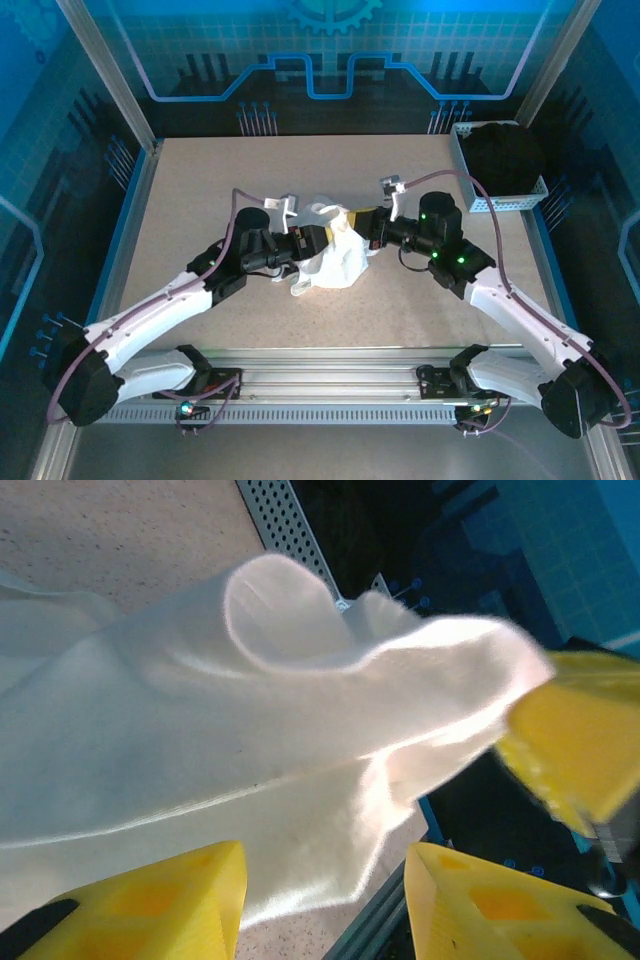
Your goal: Fold the inside-out t-shirt
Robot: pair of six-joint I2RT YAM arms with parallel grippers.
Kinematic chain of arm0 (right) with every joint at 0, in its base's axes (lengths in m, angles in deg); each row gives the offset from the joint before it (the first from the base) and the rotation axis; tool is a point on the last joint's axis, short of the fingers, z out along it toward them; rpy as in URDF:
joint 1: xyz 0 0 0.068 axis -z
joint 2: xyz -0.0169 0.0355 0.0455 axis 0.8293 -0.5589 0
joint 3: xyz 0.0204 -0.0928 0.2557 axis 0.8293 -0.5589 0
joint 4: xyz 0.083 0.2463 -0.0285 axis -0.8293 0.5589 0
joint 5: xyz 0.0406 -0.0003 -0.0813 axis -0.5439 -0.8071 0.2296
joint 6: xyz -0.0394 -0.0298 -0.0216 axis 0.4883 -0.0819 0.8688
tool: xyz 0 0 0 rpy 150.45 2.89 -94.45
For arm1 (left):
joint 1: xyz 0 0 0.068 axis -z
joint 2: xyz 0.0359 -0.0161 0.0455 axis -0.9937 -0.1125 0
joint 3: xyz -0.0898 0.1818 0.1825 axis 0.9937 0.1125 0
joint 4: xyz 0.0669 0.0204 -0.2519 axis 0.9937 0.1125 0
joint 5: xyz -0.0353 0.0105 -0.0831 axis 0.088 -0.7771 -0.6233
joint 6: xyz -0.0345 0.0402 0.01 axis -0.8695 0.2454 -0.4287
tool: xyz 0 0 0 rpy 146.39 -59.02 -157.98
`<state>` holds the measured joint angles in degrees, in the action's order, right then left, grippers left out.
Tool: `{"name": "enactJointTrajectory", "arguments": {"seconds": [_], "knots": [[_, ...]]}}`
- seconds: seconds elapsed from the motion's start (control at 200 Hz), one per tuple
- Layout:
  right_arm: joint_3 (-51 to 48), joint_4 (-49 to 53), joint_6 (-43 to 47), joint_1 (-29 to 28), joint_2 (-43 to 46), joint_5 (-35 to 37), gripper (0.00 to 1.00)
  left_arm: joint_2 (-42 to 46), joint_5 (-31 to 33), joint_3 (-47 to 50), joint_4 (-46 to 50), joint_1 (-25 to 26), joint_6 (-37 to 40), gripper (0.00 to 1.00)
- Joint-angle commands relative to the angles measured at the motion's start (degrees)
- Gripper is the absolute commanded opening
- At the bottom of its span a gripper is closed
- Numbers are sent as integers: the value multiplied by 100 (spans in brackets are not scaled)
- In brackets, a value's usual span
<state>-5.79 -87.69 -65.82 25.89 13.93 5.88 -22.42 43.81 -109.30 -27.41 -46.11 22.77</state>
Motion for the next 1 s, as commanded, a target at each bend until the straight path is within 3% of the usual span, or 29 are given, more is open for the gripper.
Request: {"name": "enactJointTrajectory", "arguments": {"seconds": [0.0, 0.08, 0.215, 0.3, 0.69, 0.765, 0.935, 0.995], "knots": [[304, -150, -358, 110, 69, -323, 0, -374, -438, -239, -395, 102, 302, 44], [365, -123, -434, 168, 78, -423, 0, -632, -556, -357, -508, 129, 366, 37], [563, 132, -462, 368, 144, -587, 0, -812, -341, -391, -459, 129, 502, 11], [742, 352, -464, 556, 167, -788, 0, -769, -60, -296, -423, 125, 647, 0], [1317, 1448, -95, 750, -5, -1555, 0, -721, 1801, -258, 421, 33, 1497, 0], [1473, 2015, 184, 746, -40, -1197, 0, -542, 1746, -158, 349, -29, 1646, 0], [1543, 2551, 816, 430, -236, -434, 0, -21, 926, 390, -523, -26, 1835, 0], [1510, 2868, 1282, 282, -342, 135, 0, 50, 895, 432, -473, -25, 1810, 0]]}}
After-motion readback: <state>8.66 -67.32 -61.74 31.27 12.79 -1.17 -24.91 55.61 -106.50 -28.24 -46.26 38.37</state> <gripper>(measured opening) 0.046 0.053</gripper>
